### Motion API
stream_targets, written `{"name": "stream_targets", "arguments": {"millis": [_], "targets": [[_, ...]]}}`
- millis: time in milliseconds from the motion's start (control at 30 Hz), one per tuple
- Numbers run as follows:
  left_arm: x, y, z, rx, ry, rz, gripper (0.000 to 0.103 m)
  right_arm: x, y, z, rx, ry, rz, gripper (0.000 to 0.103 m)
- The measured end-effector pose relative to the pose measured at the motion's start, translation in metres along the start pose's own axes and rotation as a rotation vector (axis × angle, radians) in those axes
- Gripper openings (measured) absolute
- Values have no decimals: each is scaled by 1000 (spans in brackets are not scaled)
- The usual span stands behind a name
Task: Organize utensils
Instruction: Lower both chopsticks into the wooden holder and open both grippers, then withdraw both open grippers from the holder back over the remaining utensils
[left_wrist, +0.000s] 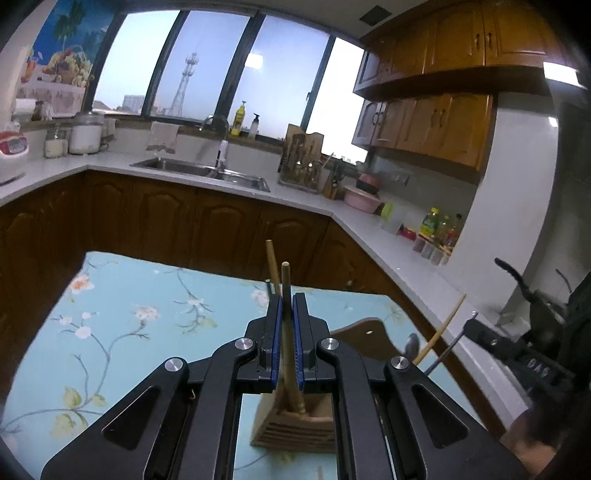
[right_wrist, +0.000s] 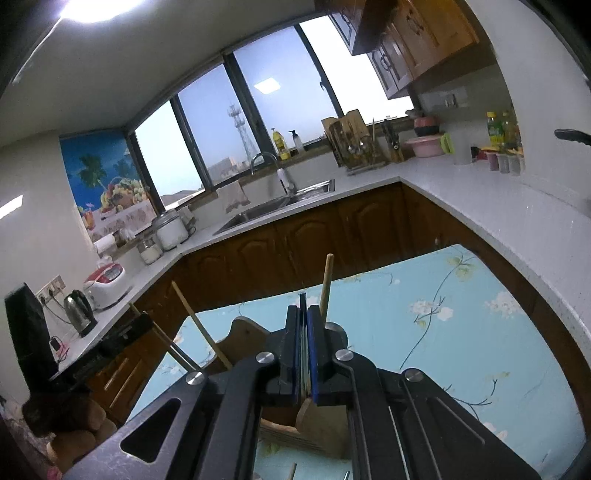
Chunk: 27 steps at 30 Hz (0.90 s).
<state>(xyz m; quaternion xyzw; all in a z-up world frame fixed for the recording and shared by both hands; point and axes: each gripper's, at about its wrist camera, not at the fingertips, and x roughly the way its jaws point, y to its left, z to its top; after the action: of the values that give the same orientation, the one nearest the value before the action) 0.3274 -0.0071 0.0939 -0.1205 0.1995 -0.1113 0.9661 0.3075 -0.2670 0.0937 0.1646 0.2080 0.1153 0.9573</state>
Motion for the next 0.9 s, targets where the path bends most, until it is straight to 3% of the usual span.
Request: {"name": "stream_targets", "arguments": {"millis": [333, 533, 600, 633, 667, 700, 800, 867, 900], "targets": [[0, 1, 3, -3, 27, -10, 5, 0, 1, 1, 11, 16, -4, 4], [-1, 6, 6, -35, 39, -27, 7, 0, -2, 6, 24, 25, -1, 10], [-4, 8, 5, -42, 43, -22, 20, -4, -2, 7, 22, 16, -6, 20], [-7, 8, 5, -47, 42, -20, 27, -7, -3, 8, 27, 9, -4, 33], [-11, 9, 4, -52, 39, -14, 41, -9, -2, 8, 32, 3, 0, 42], [-16, 10, 3, -60, 33, -6, 53, -13, -3, 7, 36, -4, 1, 43], [-29, 13, 0, -76, 17, -3, 66, -25, -4, 6, 40, -21, 9, 49], [-41, 16, -3, -88, 13, 12, 77, -33, -6, 4, 37, -29, 13, 70], [-46, 17, -4, -92, 5, 13, 77, -38, -7, 2, 33, -35, 13, 74]]}}
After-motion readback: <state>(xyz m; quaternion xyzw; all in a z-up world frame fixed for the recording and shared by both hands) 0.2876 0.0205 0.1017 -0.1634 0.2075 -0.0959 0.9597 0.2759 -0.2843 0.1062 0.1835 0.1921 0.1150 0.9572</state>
